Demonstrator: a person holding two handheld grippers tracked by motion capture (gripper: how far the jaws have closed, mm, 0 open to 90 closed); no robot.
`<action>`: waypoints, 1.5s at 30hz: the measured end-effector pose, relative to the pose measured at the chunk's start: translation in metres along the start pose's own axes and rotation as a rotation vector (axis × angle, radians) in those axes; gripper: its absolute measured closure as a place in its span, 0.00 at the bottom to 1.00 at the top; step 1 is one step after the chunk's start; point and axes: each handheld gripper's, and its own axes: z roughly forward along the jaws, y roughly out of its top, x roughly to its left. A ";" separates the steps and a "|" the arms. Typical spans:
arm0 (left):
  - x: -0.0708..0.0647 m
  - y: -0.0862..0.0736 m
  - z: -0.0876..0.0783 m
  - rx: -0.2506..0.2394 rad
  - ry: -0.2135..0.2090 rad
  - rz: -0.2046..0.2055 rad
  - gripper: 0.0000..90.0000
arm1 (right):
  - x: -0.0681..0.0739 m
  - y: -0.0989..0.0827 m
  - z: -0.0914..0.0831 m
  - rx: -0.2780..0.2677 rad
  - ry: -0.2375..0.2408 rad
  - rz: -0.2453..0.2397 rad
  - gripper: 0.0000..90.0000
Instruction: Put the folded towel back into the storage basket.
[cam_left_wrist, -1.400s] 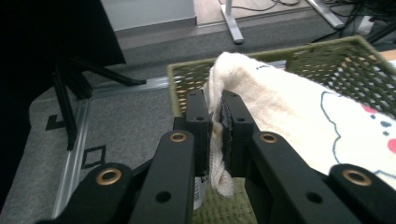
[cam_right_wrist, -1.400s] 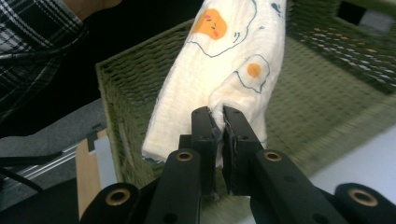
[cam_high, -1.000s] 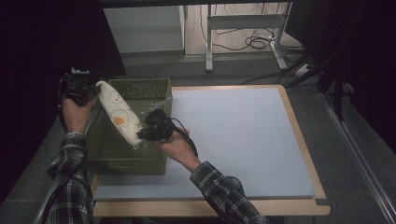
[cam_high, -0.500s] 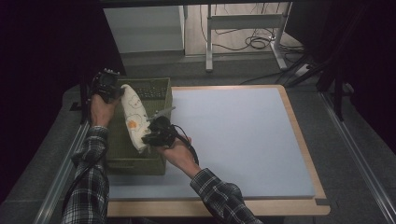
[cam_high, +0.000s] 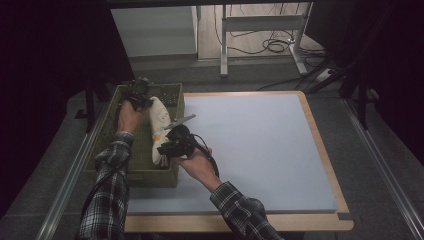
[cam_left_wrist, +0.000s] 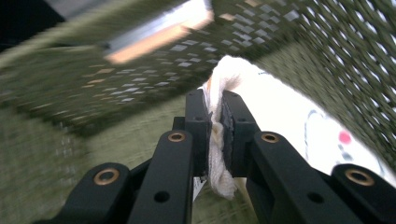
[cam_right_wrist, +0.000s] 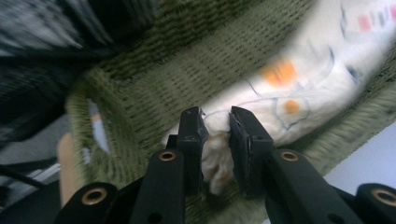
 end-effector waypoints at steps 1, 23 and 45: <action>-0.005 0.003 0.005 0.021 -0.017 0.020 0.90 | -0.001 0.000 -0.004 -0.007 -0.007 -0.004 0.81; -0.014 0.003 0.006 -0.032 -0.154 -0.052 0.42 | -0.035 -0.021 -0.059 -0.069 -0.107 0.010 0.68; -0.017 -0.015 -0.045 -0.197 -0.263 -0.109 0.15 | -0.059 -0.068 -0.102 -0.078 -0.183 -0.018 0.36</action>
